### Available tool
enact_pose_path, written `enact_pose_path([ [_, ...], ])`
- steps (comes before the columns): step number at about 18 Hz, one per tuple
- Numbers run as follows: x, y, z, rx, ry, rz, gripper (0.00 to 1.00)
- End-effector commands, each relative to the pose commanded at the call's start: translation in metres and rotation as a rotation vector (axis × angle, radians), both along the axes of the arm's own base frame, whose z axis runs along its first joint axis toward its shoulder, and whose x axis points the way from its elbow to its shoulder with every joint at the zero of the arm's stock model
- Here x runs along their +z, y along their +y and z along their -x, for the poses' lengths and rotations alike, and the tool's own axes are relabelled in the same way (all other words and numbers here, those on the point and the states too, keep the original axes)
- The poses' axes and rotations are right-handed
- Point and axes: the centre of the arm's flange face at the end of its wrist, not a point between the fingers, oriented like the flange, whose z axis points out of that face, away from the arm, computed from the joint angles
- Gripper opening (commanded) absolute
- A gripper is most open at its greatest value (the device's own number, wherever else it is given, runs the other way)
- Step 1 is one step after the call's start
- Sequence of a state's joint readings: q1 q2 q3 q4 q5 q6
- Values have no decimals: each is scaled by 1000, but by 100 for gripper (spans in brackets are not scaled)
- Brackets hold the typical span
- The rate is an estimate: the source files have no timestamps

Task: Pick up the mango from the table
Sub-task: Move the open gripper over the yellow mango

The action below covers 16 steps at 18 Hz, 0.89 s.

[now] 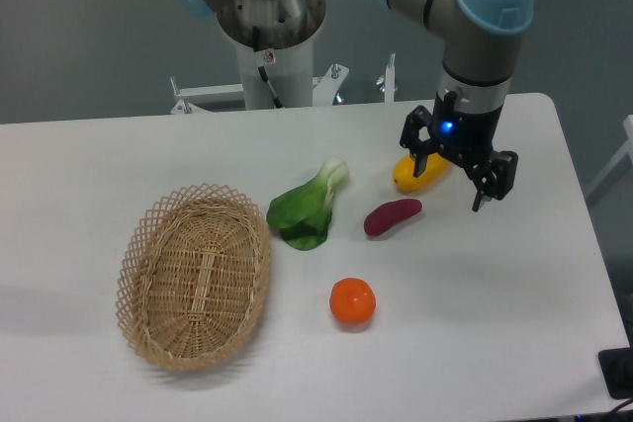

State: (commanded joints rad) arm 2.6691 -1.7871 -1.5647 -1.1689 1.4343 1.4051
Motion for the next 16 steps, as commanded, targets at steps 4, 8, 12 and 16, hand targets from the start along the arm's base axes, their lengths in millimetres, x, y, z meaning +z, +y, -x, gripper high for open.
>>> enact_pose_path([
  [4,-4,-2,1,3,-6,2,100],
  [8,-13,-12,4,-14,-14,16,100],
  [12,-32,-28,5,-77,-32,38,100],
  [16,-57,-45,-2,-107,-67,58,100],
])
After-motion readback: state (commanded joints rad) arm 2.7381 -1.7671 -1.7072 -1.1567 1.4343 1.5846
